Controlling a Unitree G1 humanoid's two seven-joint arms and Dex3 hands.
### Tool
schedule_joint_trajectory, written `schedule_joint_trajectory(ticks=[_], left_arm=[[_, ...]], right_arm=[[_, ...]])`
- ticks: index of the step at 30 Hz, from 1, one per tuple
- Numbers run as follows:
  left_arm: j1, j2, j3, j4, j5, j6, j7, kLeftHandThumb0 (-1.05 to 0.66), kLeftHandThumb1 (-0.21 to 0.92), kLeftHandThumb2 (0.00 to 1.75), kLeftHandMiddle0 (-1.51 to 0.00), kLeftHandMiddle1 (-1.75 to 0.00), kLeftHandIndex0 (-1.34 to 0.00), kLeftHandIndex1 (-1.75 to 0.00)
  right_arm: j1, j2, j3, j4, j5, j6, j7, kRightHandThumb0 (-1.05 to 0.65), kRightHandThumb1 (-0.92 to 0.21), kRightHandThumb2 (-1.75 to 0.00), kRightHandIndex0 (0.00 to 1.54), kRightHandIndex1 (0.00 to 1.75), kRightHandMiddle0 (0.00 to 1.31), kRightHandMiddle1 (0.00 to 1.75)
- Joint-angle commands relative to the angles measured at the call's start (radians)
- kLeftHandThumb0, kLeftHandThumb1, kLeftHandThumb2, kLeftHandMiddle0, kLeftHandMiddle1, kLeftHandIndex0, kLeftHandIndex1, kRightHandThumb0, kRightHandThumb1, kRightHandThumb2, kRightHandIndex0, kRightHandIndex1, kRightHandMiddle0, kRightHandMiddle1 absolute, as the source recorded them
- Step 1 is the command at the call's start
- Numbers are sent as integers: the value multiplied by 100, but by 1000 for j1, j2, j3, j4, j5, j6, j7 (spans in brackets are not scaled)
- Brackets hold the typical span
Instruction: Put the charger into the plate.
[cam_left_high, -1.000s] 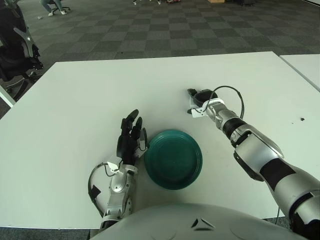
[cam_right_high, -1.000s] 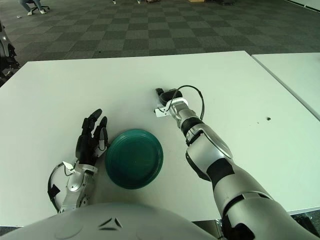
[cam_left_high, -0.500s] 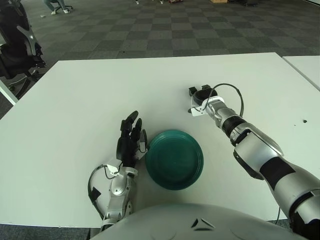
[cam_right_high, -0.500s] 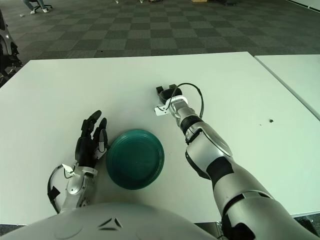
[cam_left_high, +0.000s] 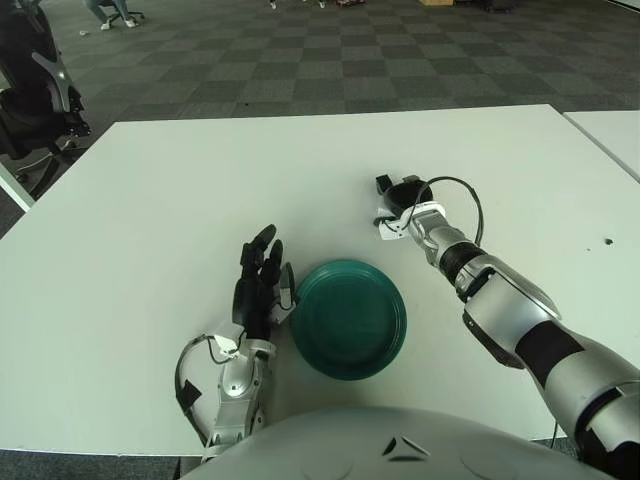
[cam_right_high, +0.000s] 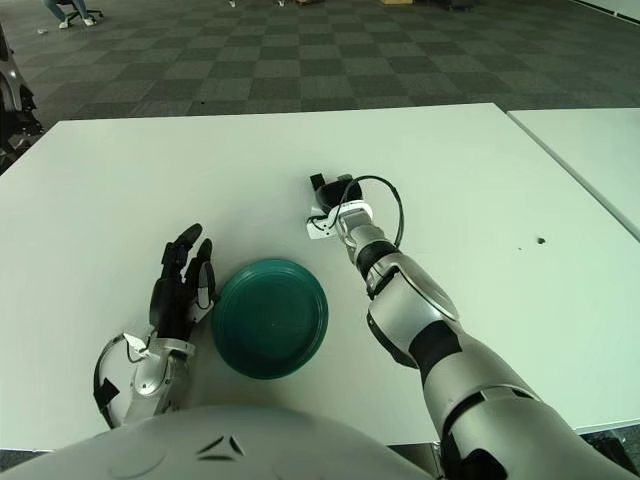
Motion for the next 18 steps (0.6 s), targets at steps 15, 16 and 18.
schedule_joint_trajectory(ticks=[15,16,18], left_arm=[[42,-42,-2,-5,-32,73,11,-73,92,85,-35,-2,0,-79],[41,-43,-2,-4,-38,74,8,-72,92,85,-35,-2,0,-79],[38,-46,-3,1,-49,70,0,-72,92,85,-36,-2,0,-80]], right_arm=[[-45,-148,-168,-244,148,-288,-140,-43,-48,-111,102,175,49,175],[-35,-169,-174,-308,145,-295,-137,-43,-47,-112,102,175,49,175],[-1,-216,-187,-458,133,-302,-122,-44,-46,-113,103,175,50,175]])
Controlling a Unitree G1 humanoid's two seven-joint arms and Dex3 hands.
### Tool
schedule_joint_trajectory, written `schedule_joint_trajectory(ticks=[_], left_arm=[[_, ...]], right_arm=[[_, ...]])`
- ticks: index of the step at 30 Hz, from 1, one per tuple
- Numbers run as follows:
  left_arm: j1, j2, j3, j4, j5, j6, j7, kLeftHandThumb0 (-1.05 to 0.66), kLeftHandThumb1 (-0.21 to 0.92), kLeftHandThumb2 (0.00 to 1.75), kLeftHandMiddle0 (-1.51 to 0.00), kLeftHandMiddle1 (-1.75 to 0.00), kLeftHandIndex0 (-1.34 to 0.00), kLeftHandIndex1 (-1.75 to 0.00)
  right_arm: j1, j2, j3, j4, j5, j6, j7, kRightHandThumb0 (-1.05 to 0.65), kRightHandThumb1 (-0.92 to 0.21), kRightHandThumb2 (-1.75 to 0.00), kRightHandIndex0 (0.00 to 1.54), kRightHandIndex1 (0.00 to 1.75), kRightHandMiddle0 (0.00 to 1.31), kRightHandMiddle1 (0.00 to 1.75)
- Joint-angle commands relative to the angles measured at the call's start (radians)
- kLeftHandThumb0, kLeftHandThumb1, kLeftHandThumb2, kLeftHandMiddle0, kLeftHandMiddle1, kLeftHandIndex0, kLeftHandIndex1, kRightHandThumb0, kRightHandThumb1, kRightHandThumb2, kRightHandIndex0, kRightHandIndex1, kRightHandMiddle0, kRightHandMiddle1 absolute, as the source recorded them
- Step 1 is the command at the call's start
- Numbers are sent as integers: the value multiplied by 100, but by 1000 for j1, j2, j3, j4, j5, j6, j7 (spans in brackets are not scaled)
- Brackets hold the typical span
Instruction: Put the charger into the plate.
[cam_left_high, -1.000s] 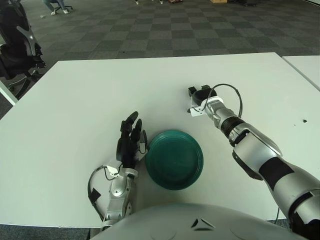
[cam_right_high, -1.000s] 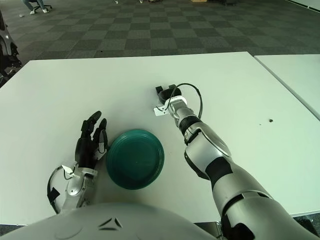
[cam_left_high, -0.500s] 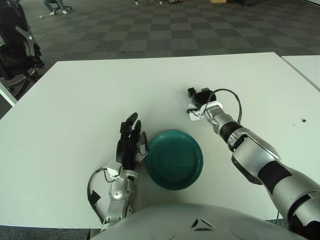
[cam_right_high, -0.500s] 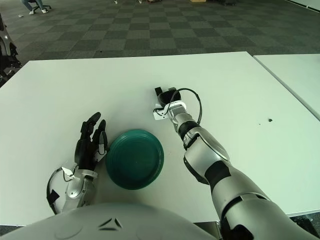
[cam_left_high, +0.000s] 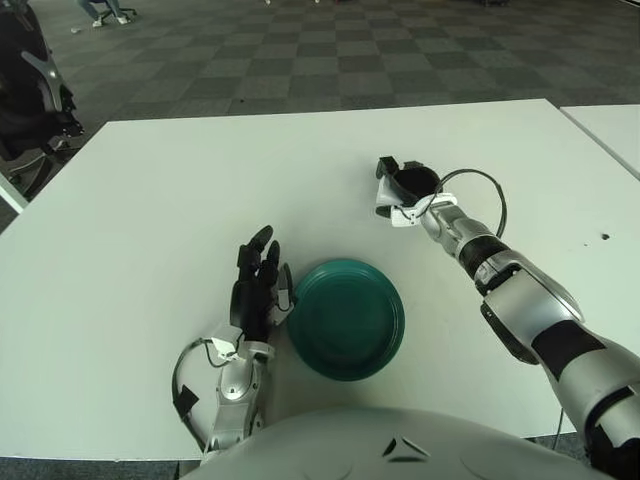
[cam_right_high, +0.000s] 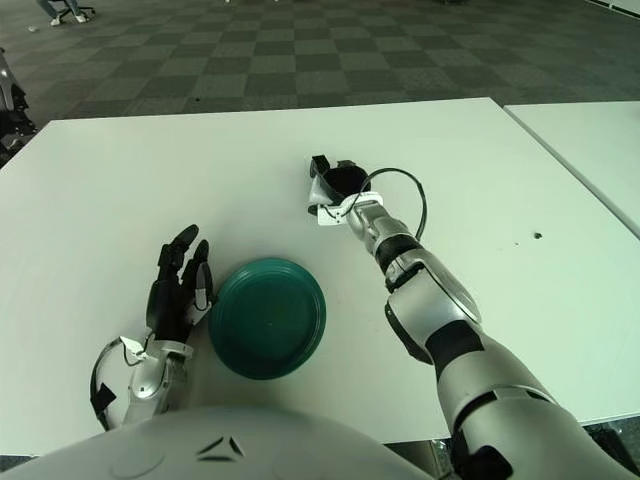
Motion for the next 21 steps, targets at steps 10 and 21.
schedule_joint_trajectory(ticks=[10,21], left_arm=[[-6,-36,3,74,-29,23,-18,-71,92,83,-38,-2,-1,-84],[-1,-30,9,73,-15,23,-7,-72,92,83,-35,-1,-1,-85]], right_arm=[[208,-182,-64,-798,2,-93,122,-46,-39,-122,107,175,55,175],[296,-171,-37,-960,64,-216,247,-46,-38,-123,111,175,56,175]])
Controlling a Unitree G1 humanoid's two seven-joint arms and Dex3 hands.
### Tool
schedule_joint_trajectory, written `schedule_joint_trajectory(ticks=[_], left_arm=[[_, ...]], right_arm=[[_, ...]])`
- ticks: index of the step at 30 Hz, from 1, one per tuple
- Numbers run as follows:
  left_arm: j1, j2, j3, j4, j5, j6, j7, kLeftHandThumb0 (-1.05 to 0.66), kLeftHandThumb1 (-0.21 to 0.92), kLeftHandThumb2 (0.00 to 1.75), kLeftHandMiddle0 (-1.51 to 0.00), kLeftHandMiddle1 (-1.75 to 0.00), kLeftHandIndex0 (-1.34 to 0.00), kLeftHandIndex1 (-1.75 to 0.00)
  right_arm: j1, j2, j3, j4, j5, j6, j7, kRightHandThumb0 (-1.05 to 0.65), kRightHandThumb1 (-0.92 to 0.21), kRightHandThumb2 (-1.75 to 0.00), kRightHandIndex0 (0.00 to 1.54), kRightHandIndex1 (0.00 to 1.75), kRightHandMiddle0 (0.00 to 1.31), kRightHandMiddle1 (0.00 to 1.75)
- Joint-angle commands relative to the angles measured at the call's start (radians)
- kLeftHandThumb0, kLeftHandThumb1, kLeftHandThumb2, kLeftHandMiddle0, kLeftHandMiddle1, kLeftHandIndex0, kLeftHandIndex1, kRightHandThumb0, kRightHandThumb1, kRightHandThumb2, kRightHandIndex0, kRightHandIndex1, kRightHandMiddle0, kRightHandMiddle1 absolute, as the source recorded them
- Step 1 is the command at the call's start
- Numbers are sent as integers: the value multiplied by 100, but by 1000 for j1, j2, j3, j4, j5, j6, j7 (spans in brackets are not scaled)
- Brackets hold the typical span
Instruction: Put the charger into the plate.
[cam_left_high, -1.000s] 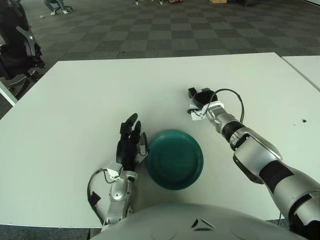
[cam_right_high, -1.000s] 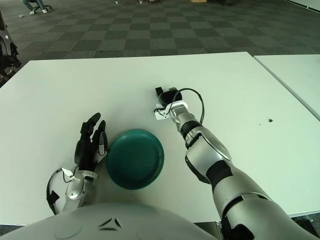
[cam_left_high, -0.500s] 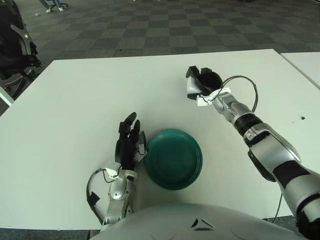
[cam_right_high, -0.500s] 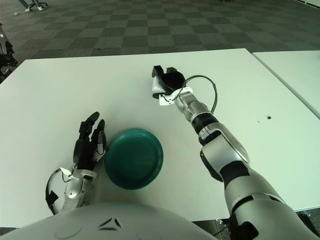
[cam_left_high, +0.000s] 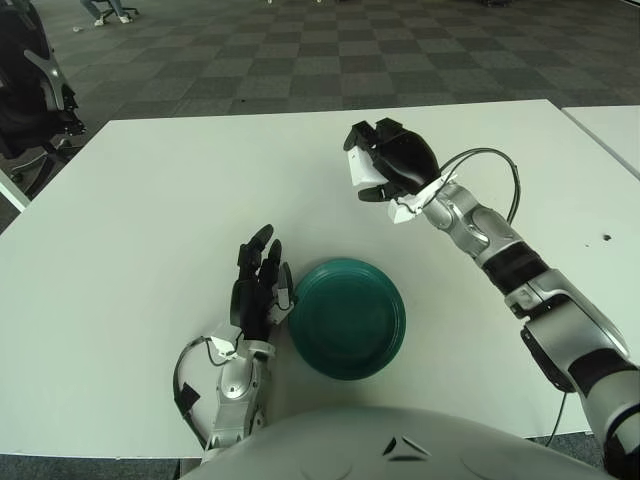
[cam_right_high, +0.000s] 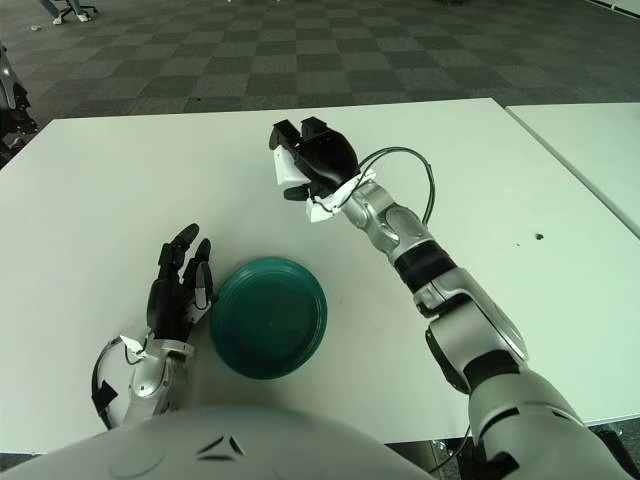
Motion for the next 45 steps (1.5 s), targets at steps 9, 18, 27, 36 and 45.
schedule_joint_trajectory(ticks=[9,18,27,36,45], left_arm=[[9,-32,7,50,-26,39,-8,-74,92,84,-33,0,0,-82],[18,-36,3,4,-29,70,8,-74,92,85,-33,0,0,-81],[37,-45,-16,-63,20,137,60,-75,92,87,-36,-2,-3,-85],[34,-47,-17,-47,43,126,80,-75,92,91,-37,-2,-1,-84],[25,-53,-18,-29,30,104,78,-75,92,92,-37,-1,-2,-85]], right_arm=[[155,-71,45,-308,239,-188,358,-45,-41,-120,114,175,54,175],[238,-71,58,-443,353,-123,612,-43,-48,-111,108,175,49,175],[260,-67,120,-349,-11,-363,454,-42,-53,-105,104,175,45,175],[229,-72,136,-307,-233,-431,345,-41,-56,-100,102,175,43,175],[210,-67,153,-252,-305,-435,303,-40,-61,-94,99,175,40,175]])
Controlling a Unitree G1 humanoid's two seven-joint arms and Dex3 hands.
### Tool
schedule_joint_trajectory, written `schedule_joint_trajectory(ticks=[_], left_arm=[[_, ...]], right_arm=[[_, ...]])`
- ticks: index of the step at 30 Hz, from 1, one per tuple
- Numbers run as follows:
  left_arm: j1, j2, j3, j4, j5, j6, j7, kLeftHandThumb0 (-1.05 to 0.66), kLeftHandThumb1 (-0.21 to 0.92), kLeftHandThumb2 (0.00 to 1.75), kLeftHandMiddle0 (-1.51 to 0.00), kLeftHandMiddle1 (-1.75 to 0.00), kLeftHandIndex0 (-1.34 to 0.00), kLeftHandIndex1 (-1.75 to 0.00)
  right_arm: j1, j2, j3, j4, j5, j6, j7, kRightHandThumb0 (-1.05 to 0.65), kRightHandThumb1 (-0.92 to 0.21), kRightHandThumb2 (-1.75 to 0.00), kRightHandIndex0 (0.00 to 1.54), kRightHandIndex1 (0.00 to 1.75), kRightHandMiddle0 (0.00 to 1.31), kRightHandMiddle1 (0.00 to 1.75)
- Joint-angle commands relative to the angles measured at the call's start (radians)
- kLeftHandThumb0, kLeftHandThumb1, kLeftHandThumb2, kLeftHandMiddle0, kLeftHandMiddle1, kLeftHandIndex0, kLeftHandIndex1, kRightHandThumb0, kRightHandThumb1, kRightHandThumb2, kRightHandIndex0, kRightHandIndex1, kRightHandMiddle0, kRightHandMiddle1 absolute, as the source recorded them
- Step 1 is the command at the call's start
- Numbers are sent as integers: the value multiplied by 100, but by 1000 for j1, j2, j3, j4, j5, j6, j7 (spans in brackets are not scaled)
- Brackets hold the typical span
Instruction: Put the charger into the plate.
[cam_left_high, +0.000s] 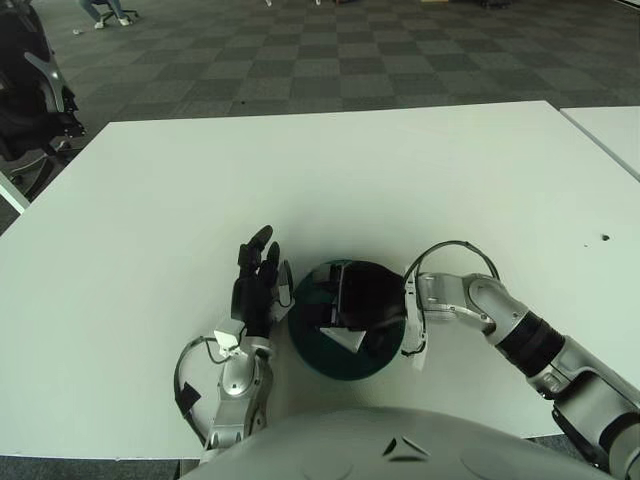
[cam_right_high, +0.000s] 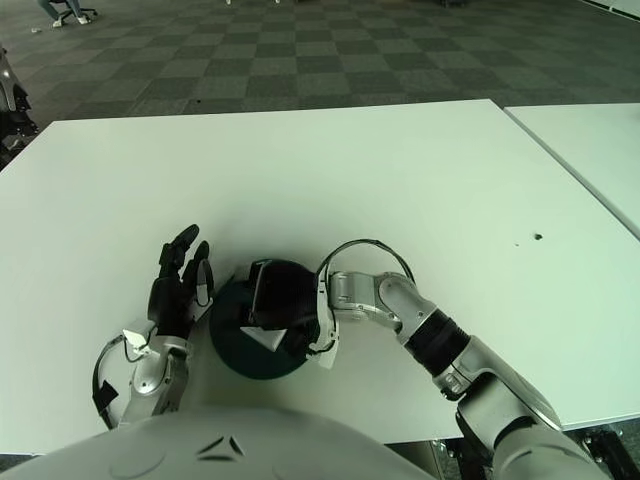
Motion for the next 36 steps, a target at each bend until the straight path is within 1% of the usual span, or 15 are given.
schedule_joint_trajectory(ticks=[1,9,15,18,21,23,24,26,28,31,32,33,34,35,36], left_arm=[[11,-52,-7,30,-7,13,9,-74,92,92,-38,-1,-2,-85],[8,-57,-10,33,-11,10,13,-73,92,91,-37,-1,-1,-85],[6,-60,-12,30,-15,22,19,-72,92,91,-34,0,0,-83],[5,-60,-12,30,-18,25,19,-71,92,92,-33,0,0,-82],[2,-59,-12,31,-20,20,17,-71,92,92,-32,0,0,-81],[0,-59,-12,33,-22,16,15,-71,92,92,-32,0,0,-81],[-1,-59,-11,34,-23,14,13,-71,92,92,-33,0,0,-80],[-2,-58,-12,34,-28,13,9,-71,92,93,-33,-1,0,-80],[-3,-56,-11,34,-35,17,5,-70,92,92,-33,-1,0,-80],[-6,-54,-11,34,-42,22,2,-70,92,92,-34,-1,0,-80],[-6,-53,-11,35,-44,24,1,-70,92,92,-34,-1,0,-80],[-7,-52,-11,35,-45,25,1,-70,92,92,-34,-1,0,-80],[-8,-51,-11,35,-45,25,1,-69,92,92,-34,-1,0,-80],[-9,-51,-11,36,-45,25,2,-69,92,92,-34,-1,0,-80],[-9,-49,-12,36,-40,24,3,-69,92,92,-34,-1,0,-80]], right_arm=[[-18,1,2,7,-16,-7,-17,-40,-62,-93,100,175,39,175],[-6,3,-4,12,-28,-7,-76,-40,-64,-91,98,175,38,175],[-12,5,8,53,-64,-48,-212,-39,-65,-88,91,175,37,175],[-21,13,14,69,-107,-49,-293,-39,-67,-87,87,175,36,175],[-24,15,18,79,-131,-42,-334,-39,-69,-84,81,175,34,175],[-19,14,16,81,-132,-35,-342,-38,-73,-78,73,175,32,175],[-11,11,13,77,-128,-30,-343,-38,-74,-77,72,175,31,175],[17,-4,0,55,-116,-19,-339,-38,-77,-72,65,175,29,175],[30,-14,-13,27,-97,-12,-318,-38,-78,-71,60,175,29,175],[29,-24,-24,-12,-77,-7,-276,-38,-76,-73,56,175,29,175],[28,-28,-27,-24,-73,-5,-262,-55,-82,-68,56,175,28,175],[27,-31,-28,-35,-81,1,-252,-61,-84,-66,56,175,28,175],[27,-33,-29,-40,-87,6,-246,-71,-87,-66,40,174,21,171],[28,-34,-29,-44,-91,9,-242,-77,-89,-66,30,174,17,169],[26,-38,-31,-54,-98,11,-239,-80,-89,-66,26,174,16,168]])
